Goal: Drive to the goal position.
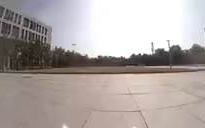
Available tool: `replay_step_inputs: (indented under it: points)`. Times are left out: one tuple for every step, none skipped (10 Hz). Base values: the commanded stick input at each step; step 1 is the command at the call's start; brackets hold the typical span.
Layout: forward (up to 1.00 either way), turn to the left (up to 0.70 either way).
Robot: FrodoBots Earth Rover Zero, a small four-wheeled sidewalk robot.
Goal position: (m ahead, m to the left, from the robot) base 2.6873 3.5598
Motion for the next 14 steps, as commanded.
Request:
replay_step_inputs:
  points:
    - [0.70, -0.20]
    - [0.70, -0.01]
    - [0.70, -0.01]
    - [0.70, -0.01]
    - [0.70, -0.01]
    - [0.70, -0.01]
    - [0.70, -0.01]
    - [0.70, -0.01]
    - [0.70, -0.01]
    - [0.70, -0.01]
    - [0.70, -0.01]
    - [0.70, -0.01]
    - [0.70, -0.01]
    - [0.70, -0.01]
